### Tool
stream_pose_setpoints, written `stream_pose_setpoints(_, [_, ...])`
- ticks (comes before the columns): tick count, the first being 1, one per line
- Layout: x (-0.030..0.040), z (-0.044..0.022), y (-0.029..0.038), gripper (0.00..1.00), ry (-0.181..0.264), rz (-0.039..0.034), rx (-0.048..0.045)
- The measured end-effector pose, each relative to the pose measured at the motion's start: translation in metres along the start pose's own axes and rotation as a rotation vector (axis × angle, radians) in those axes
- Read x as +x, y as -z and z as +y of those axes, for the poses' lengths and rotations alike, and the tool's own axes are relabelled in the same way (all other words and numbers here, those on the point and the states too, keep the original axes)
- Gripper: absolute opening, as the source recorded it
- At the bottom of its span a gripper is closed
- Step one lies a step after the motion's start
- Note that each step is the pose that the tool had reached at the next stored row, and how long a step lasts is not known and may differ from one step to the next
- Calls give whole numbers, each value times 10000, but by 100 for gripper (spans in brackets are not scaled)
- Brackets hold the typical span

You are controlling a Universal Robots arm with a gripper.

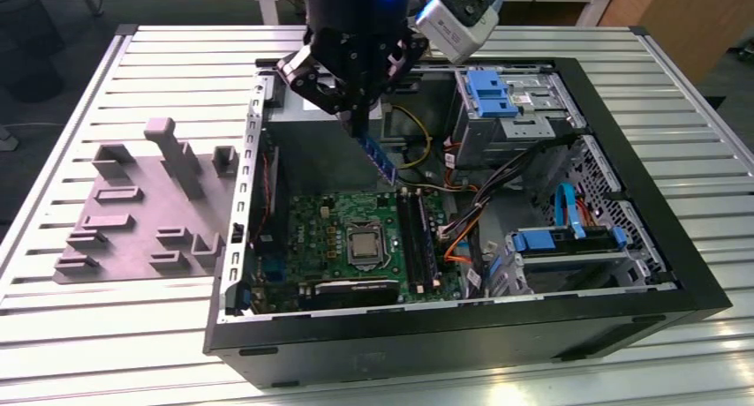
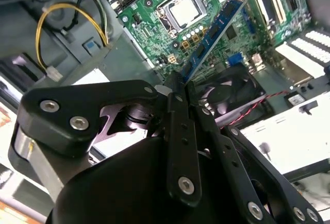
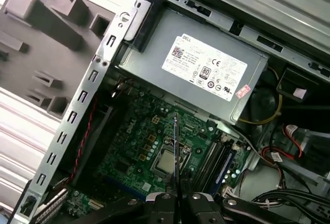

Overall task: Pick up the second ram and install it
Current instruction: 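Insert the second ram into the second slot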

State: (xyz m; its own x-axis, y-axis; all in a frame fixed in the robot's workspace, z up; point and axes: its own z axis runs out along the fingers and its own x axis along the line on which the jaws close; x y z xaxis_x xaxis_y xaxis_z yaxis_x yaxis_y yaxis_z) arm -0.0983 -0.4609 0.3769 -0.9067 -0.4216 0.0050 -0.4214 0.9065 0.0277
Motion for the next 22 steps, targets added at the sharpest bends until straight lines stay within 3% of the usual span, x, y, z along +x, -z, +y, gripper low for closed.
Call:
stream_pose_setpoints(3, [0, 0, -1, 14, -237, -7, -1])
stream_pose_setpoints(22, [0, 0, -1, 14, -371, -11, -2])
